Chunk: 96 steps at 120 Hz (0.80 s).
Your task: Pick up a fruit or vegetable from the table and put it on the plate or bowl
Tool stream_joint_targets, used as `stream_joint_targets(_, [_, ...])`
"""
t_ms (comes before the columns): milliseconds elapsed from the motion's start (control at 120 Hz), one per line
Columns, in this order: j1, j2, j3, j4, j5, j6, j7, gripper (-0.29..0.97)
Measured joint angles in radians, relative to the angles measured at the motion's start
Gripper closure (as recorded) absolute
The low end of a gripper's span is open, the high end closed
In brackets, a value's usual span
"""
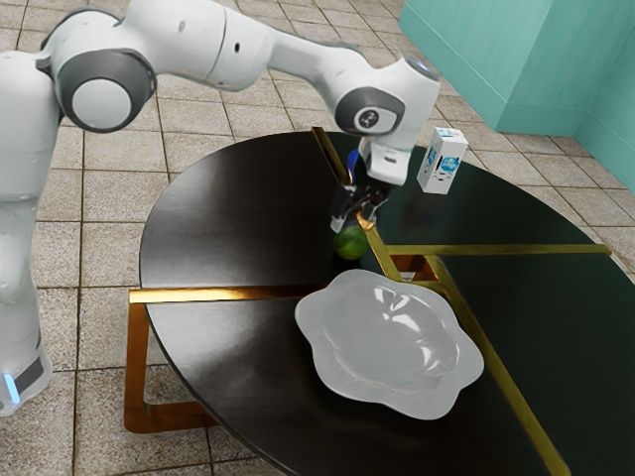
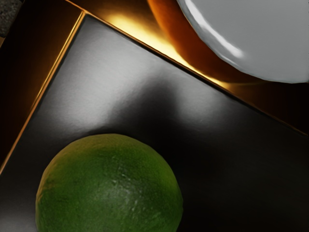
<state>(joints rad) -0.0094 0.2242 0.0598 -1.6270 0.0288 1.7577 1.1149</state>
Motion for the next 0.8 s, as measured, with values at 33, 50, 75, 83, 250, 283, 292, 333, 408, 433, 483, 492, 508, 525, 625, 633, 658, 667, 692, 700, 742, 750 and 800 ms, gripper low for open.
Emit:
stream_joint_targets(33, [0.0,0.002,0.0,-0.002,-0.001,-0.003,0.002,0.0])
stream_joint_targets(50, [0.0,0.005,0.0,-0.003,-0.001,-0.004,0.004,0.0])
stream_joint_targets(75, [0.0,0.008,0.001,-0.004,-0.001,-0.005,0.005,0.0])
stream_joint_targets(83, [0.0,0.008,0.001,-0.005,-0.001,-0.005,0.006,0.0])
stream_joint_targets(250, [0.0,0.015,0.002,-0.015,-0.008,-0.001,0.015,0.0])
stream_joint_targets(283, [-0.001,0.016,0.002,-0.016,-0.013,0.002,0.017,0.0])
stream_joint_targets(292, [-0.002,0.017,0.002,-0.016,-0.014,0.003,0.017,0.0])
stream_joint_targets(333, [-0.002,0.02,0.002,-0.016,-0.018,0.007,0.019,0.0])
stream_joint_targets(408, [-0.003,0.028,0.001,-0.022,-0.023,0.016,0.022,-0.02])
stream_joint_targets(433, [-0.004,0.029,0.002,-0.025,-0.025,0.02,0.023,-0.01])
stream_joint_targets(483, [-0.004,0.033,0.002,-0.029,-0.026,0.026,0.024,-0.01])
stream_joint_targets(492, [-0.004,0.034,0.002,-0.029,-0.027,0.027,0.025,-0.01])
stream_joint_targets(508, [-0.004,0.035,0.002,-0.03,-0.027,0.028,0.025,-0.01])
stream_joint_targets(525, [-0.004,0.036,0.002,-0.03,-0.027,0.03,0.026,0.0])
stream_joint_targets(625, [-0.004,0.04,0.002,-0.033,-0.029,0.041,0.028,0.0])
stream_joint_targets(633, [-0.004,0.04,0.002,-0.033,-0.029,0.042,0.028,0.0])
stream_joint_targets(658, [-0.004,0.041,0.002,-0.036,-0.029,0.044,0.029,0.0])
stream_joint_targets(667, [-0.004,0.041,0.002,-0.037,-0.029,0.045,0.029,-0.01])
stream_joint_targets(692, [-0.004,0.042,0.002,-0.039,-0.03,0.047,0.03,0.0])
stream_joint_targets(700, [-0.004,0.042,0.002,-0.04,-0.03,0.048,0.03,0.0])
stream_joint_targets(742, [-0.004,0.044,0.002,-0.043,-0.03,0.052,0.031,0.0])
stream_joint_targets(750, [-0.004,0.044,0.002,-0.043,-0.03,0.053,0.031,0.0])
stream_joint_targets(800, [-0.004,0.048,0.002,-0.046,-0.03,0.059,0.032,0.0])
